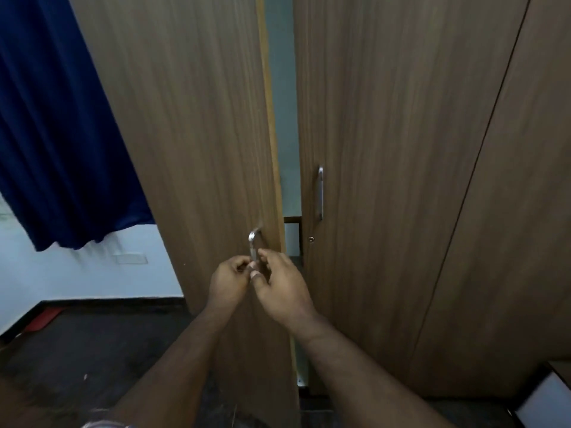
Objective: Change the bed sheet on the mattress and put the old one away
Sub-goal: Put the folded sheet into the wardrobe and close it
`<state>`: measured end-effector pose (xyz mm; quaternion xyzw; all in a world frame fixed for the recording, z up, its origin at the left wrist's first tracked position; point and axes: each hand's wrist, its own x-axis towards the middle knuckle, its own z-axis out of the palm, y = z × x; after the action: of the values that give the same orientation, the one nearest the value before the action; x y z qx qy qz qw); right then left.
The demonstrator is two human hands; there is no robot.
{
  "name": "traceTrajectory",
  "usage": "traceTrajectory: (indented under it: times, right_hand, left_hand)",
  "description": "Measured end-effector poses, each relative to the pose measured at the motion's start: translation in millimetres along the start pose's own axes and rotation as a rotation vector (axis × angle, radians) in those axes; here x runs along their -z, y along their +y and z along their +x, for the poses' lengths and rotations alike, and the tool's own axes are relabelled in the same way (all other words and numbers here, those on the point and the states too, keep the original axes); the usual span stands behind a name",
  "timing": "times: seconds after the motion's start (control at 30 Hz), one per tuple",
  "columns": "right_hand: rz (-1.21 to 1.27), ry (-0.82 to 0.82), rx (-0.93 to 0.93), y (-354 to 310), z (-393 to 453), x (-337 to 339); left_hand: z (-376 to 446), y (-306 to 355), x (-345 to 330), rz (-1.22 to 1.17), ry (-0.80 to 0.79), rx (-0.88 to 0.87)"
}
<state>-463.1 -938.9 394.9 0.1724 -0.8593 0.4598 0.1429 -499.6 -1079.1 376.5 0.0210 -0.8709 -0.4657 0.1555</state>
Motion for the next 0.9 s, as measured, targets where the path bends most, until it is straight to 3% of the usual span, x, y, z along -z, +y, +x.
traceTrajectory:
  times: [0.17, 0.33, 0.9]
  right_hand:
    - [-0.073, -0.059, -0.132, 4.0, 41.6, 0.4]
    - [-0.138, 0.077, -0.259, 20.5, 87.3, -7.6]
    - [-0.207, 0.185, -0.358, 61.9, 170.7, -18.3]
  left_hand:
    - [28.0, 6.0, -22.0, 0.111, -0.009, -0.091]
    - [61.8, 8.1, -36.5, 0.138, -0.037, -0.139]
    - [152.2, -3.2, -68.2, 0.104, -0.133, -0.161]
